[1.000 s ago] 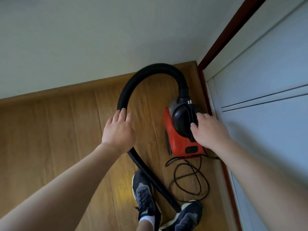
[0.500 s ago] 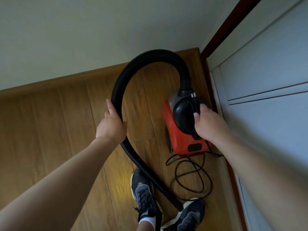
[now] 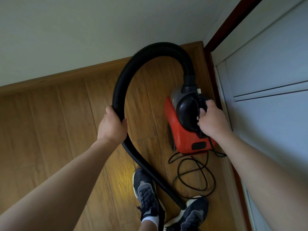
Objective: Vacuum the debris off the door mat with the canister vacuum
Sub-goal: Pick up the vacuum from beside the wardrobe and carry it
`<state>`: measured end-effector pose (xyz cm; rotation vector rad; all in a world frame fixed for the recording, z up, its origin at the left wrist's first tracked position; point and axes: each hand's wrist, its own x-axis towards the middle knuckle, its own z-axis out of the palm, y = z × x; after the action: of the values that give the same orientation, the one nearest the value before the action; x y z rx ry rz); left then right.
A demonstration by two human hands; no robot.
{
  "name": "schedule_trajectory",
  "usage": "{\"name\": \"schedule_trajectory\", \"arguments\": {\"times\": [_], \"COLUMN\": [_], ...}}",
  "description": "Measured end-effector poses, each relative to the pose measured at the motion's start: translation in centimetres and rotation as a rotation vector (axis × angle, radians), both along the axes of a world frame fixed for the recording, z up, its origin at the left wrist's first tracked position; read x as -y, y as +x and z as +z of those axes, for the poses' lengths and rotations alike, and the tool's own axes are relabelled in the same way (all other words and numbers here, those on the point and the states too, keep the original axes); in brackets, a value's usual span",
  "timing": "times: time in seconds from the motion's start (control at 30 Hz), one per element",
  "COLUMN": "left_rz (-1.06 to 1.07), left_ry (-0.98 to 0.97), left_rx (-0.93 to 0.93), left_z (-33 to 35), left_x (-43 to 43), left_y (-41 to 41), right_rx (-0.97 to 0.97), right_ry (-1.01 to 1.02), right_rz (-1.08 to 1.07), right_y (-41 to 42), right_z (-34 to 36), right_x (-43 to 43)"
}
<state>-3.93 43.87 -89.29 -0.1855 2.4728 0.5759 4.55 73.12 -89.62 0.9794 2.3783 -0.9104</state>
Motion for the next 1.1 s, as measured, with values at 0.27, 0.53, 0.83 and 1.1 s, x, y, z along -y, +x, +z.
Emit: {"name": "schedule_trajectory", "arguments": {"times": [0.27, 0.53, 0.83, 1.1], "left_rz": [0.064, 0.153, 0.254, 0.368], "left_ry": [0.135, 0.266, 0.359, 0.395], "left_rx": [-0.011, -0.03, -0.113, -0.211], "left_z": [1.6, 4.1, 8.1, 14.6], "left_x": [-0.1, 0.7, 0.4, 0.5], "left_y": [1.1, 2.8, 4.4, 6.4], "right_rx": [0.015, -0.029, -0.078, -0.155], "right_ry": [-0.013, -0.044, -0.136, -0.236], "right_rz": [-0.021, -0.019, -0.066, -0.103], "right_y": [-0.1, 0.9, 1.7, 2.0], "right_z": [0.9, 2.1, 5.7, 11.1], "right_x": [0.5, 1.4, 2.3, 4.1]}}
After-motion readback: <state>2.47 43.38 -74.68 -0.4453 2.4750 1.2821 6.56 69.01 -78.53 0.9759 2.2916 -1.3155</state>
